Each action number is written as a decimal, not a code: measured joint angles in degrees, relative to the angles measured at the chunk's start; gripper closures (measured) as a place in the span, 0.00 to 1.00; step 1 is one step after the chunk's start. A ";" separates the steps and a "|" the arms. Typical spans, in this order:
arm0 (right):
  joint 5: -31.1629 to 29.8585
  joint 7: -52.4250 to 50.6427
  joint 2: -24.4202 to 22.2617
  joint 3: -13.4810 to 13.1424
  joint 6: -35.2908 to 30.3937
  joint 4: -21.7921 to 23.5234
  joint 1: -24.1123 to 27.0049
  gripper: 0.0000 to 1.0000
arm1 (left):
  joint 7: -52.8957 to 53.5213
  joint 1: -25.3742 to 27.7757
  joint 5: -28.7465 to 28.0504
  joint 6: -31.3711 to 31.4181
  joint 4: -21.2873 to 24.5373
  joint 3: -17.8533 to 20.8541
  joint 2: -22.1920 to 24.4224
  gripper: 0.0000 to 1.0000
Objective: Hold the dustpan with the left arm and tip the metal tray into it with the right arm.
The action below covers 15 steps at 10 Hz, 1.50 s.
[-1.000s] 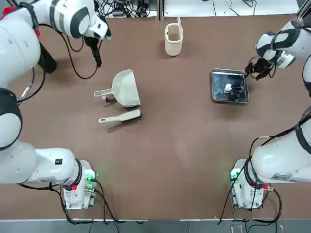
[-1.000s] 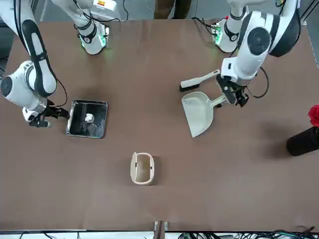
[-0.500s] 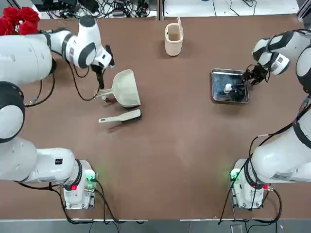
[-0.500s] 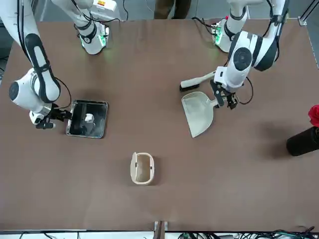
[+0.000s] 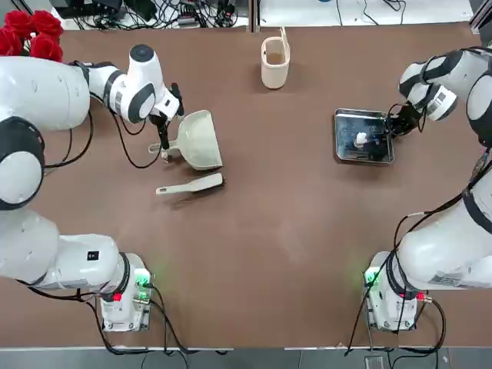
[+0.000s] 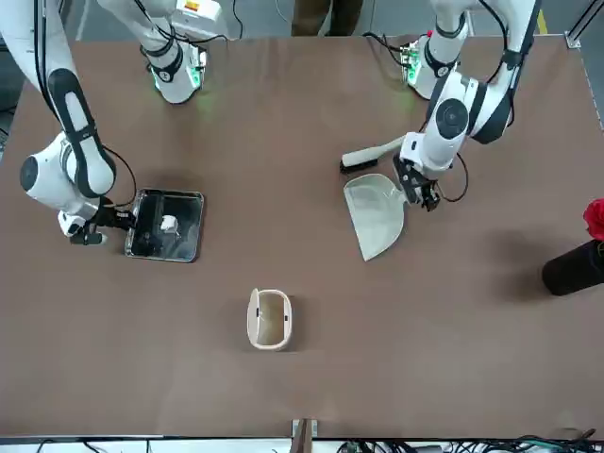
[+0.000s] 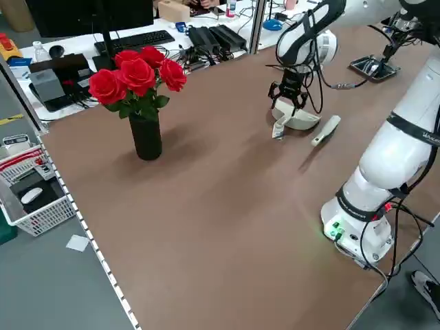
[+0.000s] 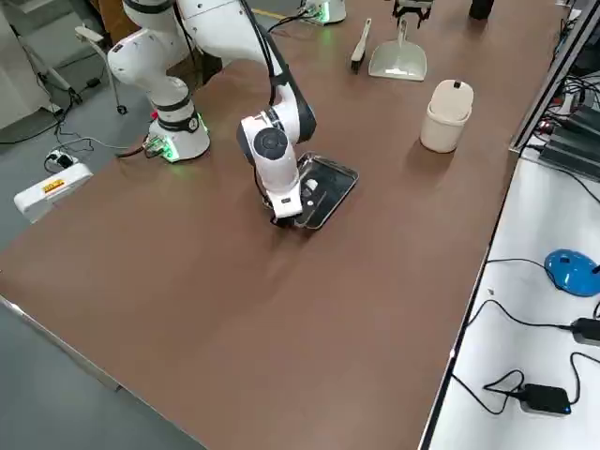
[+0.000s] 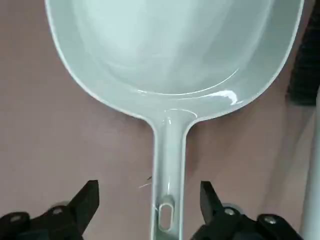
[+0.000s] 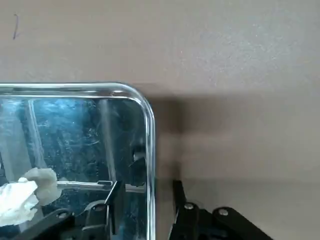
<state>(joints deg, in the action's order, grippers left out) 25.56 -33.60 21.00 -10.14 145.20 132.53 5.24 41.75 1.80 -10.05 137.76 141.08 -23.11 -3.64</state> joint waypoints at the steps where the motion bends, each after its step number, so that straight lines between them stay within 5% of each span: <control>1: 0.94 -0.94 0.34 0.00 0.06 -0.02 0.00 0.56 | 0.01 0.02 -0.86 0.03 0.01 0.01 -1.06 0.12; 6: 2.99 -2.10 0.56 -0.16 0.10 -0.06 0.00 0.94 | 0.00 0.28 -3.48 0.05 0.18 0.02 -3.66 0.25; 9: 4.58 -2.96 0.60 -0.12 -0.46 -0.13 -0.02 0.95 | 0.00 0.30 -3.51 0.11 0.18 0.02 -3.66 0.64; 15: 4.81 -2.93 -0.96 0.09 -9.04 -4.15 -1.49 0.95 | 0.13 0.81 -4.39 -0.55 -1.16 0.02 -3.56 0.67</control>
<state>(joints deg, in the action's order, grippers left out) 30.37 -36.52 20.05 -10.05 136.16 128.38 3.75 41.88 2.61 -14.43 137.21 139.92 -23.09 -7.20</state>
